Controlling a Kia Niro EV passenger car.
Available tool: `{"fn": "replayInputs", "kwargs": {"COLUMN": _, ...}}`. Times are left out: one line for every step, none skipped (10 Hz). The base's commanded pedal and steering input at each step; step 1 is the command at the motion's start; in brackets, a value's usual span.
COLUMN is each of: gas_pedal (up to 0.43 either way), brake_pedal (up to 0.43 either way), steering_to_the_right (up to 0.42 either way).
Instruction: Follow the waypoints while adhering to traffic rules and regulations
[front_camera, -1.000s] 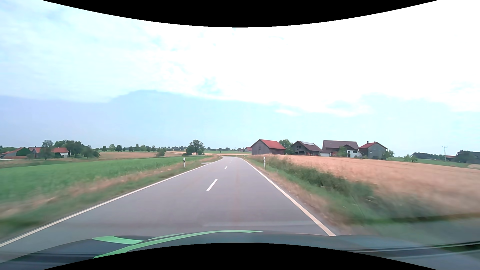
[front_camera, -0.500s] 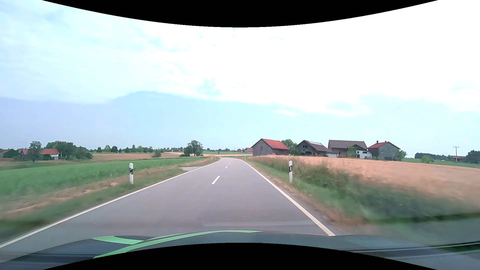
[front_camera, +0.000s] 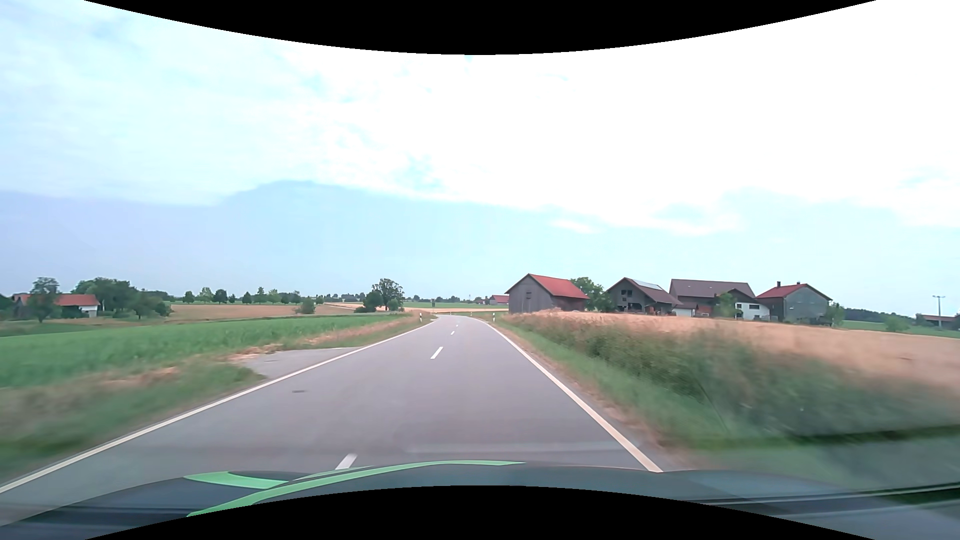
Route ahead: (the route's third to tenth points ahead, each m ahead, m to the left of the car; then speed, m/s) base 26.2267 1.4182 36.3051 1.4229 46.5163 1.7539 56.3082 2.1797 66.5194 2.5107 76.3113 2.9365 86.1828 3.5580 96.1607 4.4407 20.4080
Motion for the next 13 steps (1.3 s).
{"fn": "replayInputs", "kwargs": {"gas_pedal": 0.118, "brake_pedal": 0.000, "steering_to_the_right": -0.001}}
{"fn": "replayInputs", "kwargs": {"gas_pedal": 0.118, "brake_pedal": 0.000, "steering_to_the_right": 0.000}}
{"fn": "replayInputs", "kwargs": {"gas_pedal": 0.118, "brake_pedal": 0.000, "steering_to_the_right": 0.000}}
{"fn": "replayInputs", "kwargs": {"gas_pedal": 0.118, "brake_pedal": 0.000, "steering_to_the_right": -0.001}}
{"fn": "replayInputs", "kwargs": {"gas_pedal": 0.118, "brake_pedal": 0.000, "steering_to_the_right": 0.000}}
{"fn": "replayInputs", "kwargs": {"gas_pedal": 0.118, "brake_pedal": 0.000, "steering_to_the_right": -0.001}}
{"fn": "replayInputs", "kwargs": {"gas_pedal": 0.118, "brake_pedal": 0.000, "steering_to_the_right": -0.001}}
{"fn": "replayInputs", "kwargs": {"gas_pedal": 0.118, "brake_pedal": 0.000, "steering_to_the_right": -0.001}}
{"fn": "replayInputs", "kwargs": {"gas_pedal": 0.118, "brake_pedal": 0.000, "steering_to_the_right": -0.001}}
{"fn": "replayInputs", "kwargs": {"gas_pedal": 0.118, "brake_pedal": 0.000, "steering_to_the_right": -0.001}}
{"fn": "replayInputs", "kwargs": {"gas_pedal": 0.118, "brake_pedal": 0.000, "steering_to_the_right": -0.002}}
{"fn": "replayInputs", "kwargs": {"gas_pedal": 0.118, "brake_pedal": 0.000, "steering_to_the_right": -0.003}}
{"fn": "replayInputs", "kwargs": {"gas_pedal": 0.118, "brake_pedal": 0.000, "steering_to_the_right": -0.004}}
